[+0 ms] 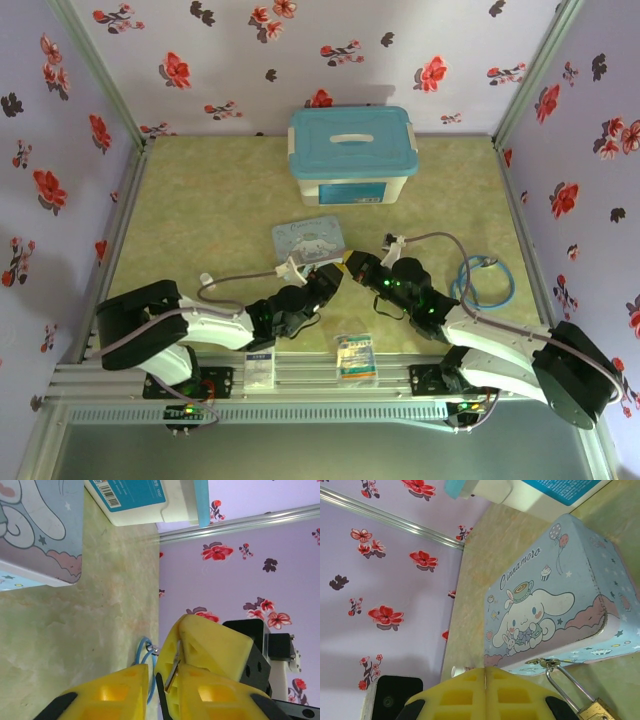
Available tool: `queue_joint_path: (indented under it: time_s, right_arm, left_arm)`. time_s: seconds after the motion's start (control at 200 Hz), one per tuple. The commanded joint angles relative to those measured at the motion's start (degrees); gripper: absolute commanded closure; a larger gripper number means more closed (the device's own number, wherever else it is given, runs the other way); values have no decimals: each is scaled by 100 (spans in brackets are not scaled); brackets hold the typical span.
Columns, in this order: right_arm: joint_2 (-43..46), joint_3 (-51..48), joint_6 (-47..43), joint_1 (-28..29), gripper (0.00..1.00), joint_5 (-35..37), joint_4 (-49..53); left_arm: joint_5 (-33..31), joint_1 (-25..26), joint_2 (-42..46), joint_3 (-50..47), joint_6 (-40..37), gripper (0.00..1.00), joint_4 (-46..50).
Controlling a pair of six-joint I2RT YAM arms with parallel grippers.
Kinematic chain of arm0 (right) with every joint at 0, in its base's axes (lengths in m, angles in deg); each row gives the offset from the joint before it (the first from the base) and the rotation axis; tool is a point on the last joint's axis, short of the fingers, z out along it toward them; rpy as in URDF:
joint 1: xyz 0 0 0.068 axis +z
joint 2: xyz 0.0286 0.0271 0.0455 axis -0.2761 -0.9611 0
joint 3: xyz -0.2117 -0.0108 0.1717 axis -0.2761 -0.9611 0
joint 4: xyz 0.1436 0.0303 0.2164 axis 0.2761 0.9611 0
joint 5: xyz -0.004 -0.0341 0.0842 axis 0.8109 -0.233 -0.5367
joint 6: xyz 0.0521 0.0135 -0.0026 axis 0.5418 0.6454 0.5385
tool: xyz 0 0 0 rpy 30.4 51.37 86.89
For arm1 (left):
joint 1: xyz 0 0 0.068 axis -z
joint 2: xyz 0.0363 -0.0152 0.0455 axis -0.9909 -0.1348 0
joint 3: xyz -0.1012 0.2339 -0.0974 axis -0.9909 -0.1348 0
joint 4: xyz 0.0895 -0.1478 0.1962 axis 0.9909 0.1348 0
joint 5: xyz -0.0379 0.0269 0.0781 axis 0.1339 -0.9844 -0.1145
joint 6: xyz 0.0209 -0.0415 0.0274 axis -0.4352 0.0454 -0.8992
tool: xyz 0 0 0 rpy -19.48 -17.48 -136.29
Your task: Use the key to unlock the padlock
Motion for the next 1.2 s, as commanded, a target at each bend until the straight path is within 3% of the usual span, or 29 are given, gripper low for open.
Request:
queue_joint_path:
  time_s: [0.0,0.15,0.465,0.515,0.6,0.735,0.82,0.915,1.025,1.095,1.195]
  right_arm:
    - [-39,46,92,87,100,74,-218]
    - [-53,1,126,103,100,91,-222]
    - [70,52,7,111,100,127,60]
    - [66,65,-5,107,100,122,91]
    - [75,41,1,114,100,179,126]
    - [42,53,26,117,100,163,109]
    - [22,44,48,112,100,136,58]
    - [20,27,64,112,100,153,31]
    - [-5,32,72,112,100,171,15]
    - [-50,53,68,126,100,138,-20]
    - [-139,63,67,147,100,76,-85]
  left_arm:
    - [-166,-32,-394,-79,216,81,-650]
    - [-213,-29,-517,-110,197,84,-897]
    - [-364,-27,-465,-253,410,73,-841]
    - [-360,-29,-527,-258,453,75,-948]
    - [-359,-34,-564,-272,411,87,-1077]
    - [-450,-27,-392,-264,137,87,-966]
    - [-516,-30,-324,-315,70,85,-958]
    - [-554,-27,-300,-372,111,71,-956]
    - [-586,-29,-338,-378,110,71,-969]
    - [-573,-34,-428,-371,168,78,-1032]
    - [-519,-28,-572,-335,172,75,-1206]
